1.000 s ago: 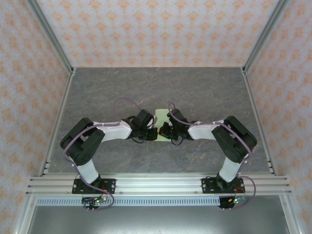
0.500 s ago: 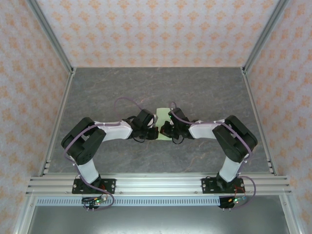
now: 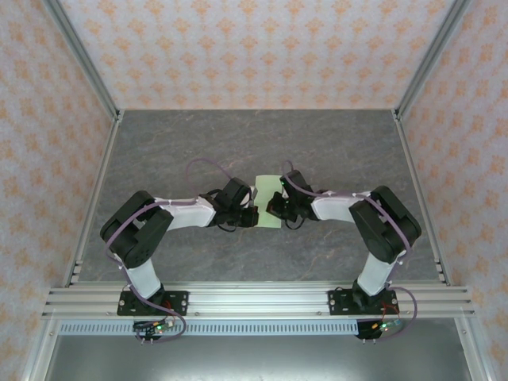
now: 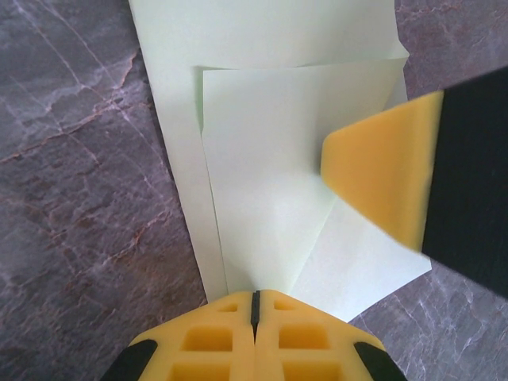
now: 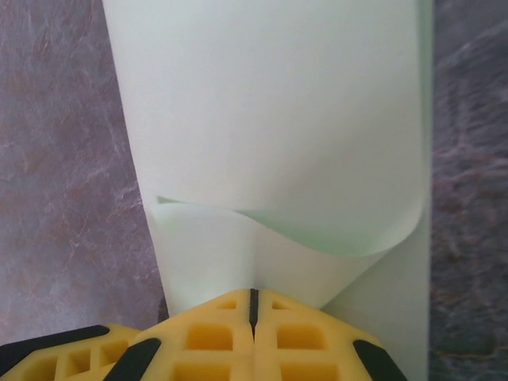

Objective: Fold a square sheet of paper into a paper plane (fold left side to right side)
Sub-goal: Fold the triangle a second time at the center of the table.

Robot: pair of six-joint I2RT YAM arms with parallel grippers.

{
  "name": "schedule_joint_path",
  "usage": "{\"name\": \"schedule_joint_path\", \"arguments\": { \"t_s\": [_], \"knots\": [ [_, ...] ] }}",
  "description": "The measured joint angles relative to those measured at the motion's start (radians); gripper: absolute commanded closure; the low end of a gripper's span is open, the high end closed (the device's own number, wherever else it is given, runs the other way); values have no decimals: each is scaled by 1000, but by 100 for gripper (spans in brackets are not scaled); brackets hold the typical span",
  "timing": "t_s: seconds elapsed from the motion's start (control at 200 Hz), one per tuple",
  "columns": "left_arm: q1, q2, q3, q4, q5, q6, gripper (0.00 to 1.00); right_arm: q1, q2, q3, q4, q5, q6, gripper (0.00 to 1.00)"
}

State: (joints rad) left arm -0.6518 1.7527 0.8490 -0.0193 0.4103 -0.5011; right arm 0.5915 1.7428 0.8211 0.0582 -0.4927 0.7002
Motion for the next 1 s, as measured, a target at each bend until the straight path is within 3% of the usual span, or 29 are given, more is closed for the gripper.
{"name": "schedule_joint_path", "arguments": {
  "t_s": [0.836,1.001],
  "knots": [
    [0,-2,0,2,0,0,96,-177,12,50,-87,-11,-113,98],
    [-1,-3,0,1,0,0,96,-190,-43,56,-137,2,-134,98]
  ]
}}
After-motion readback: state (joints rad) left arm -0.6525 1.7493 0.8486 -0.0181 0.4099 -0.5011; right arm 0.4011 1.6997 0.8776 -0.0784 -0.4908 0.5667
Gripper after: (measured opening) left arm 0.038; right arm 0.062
